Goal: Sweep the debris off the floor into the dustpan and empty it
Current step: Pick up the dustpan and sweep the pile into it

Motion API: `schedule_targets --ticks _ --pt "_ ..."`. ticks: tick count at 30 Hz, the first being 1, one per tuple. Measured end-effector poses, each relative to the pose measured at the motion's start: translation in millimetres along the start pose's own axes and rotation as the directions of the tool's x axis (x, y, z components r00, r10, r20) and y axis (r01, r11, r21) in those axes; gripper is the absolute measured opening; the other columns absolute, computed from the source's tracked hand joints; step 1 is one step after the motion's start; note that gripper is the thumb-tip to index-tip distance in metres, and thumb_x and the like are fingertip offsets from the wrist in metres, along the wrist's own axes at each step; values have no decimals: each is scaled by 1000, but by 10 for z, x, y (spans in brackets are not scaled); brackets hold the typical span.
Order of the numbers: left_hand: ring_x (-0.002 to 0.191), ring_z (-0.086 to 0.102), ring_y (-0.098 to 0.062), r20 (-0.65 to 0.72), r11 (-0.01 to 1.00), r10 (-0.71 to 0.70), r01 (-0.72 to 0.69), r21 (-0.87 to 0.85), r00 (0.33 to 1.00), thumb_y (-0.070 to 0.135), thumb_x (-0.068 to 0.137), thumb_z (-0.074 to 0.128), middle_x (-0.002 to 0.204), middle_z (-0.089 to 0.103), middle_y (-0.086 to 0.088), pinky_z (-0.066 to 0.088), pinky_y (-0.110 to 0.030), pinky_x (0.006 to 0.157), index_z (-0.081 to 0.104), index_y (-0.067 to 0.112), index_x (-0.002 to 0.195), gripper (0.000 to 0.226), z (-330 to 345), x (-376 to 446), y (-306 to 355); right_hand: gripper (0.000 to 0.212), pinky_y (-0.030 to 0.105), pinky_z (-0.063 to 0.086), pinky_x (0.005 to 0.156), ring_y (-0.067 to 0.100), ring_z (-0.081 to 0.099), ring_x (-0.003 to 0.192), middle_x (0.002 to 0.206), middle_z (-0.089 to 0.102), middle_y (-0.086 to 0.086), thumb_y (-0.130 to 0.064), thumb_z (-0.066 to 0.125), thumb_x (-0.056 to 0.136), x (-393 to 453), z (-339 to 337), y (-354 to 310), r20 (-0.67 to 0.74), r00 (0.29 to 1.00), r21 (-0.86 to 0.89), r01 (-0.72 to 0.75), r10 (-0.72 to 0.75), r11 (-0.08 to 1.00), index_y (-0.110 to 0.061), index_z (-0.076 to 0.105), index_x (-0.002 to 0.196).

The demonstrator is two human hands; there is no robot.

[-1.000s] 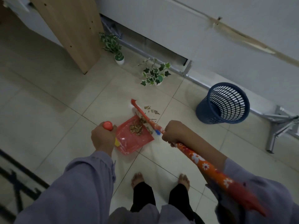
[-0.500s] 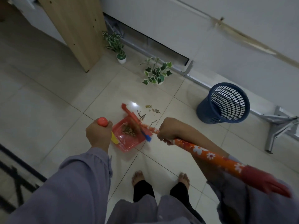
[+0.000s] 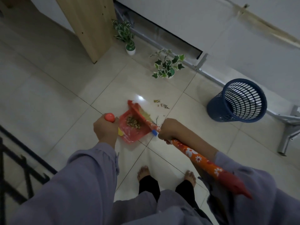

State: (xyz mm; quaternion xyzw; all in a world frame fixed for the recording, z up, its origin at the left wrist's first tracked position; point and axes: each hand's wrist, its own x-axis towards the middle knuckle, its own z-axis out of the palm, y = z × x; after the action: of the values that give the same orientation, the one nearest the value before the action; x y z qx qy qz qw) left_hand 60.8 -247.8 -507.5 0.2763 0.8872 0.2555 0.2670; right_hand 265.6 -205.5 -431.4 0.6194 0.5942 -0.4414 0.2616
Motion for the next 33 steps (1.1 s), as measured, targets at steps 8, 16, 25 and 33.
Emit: schedule_targets --ticks 8,16,25,33 --pt "91 66 -38 -3 1000 20 -20 8 1000 23 79 74 91 71 -22 51 -39 81 72 5 96 25 -31 -9 -10 21 30 59 69 14 62 52 70 69 8 -15 63 86 -61 -301 125 -67 997 65 -28 33 997 2 68 97" --pt "88 65 -37 62 999 33 -32 -17 998 19 76 74 91 72 -19 52 -38 79 73 10 93 19 2 -24 -174 18 29 55 64 21 68 67 65 65 4 -6 54 84 -8 92 -23 -90 996 -38 12 -15 999 -8 51 66" --pt "90 66 -34 116 993 110 -106 -45 987 12 74 73 90 73 -16 53 -36 81 74 12 94 20 -167 -142 -153 23 26 58 59 13 61 48 71 72 9 -15 64 83 -254 -194 214 -68 997 93 -13 19 996 2 70 98" --pt "85 66 -33 180 978 207 -210 -1 962 8 74 73 85 73 -15 49 -33 77 74 10 90 16 -251 -285 -202 12 26 57 58 15 63 50 72 64 8 -10 61 83 -390 -17 562 -151 980 57 -122 129 991 -2 57 92"
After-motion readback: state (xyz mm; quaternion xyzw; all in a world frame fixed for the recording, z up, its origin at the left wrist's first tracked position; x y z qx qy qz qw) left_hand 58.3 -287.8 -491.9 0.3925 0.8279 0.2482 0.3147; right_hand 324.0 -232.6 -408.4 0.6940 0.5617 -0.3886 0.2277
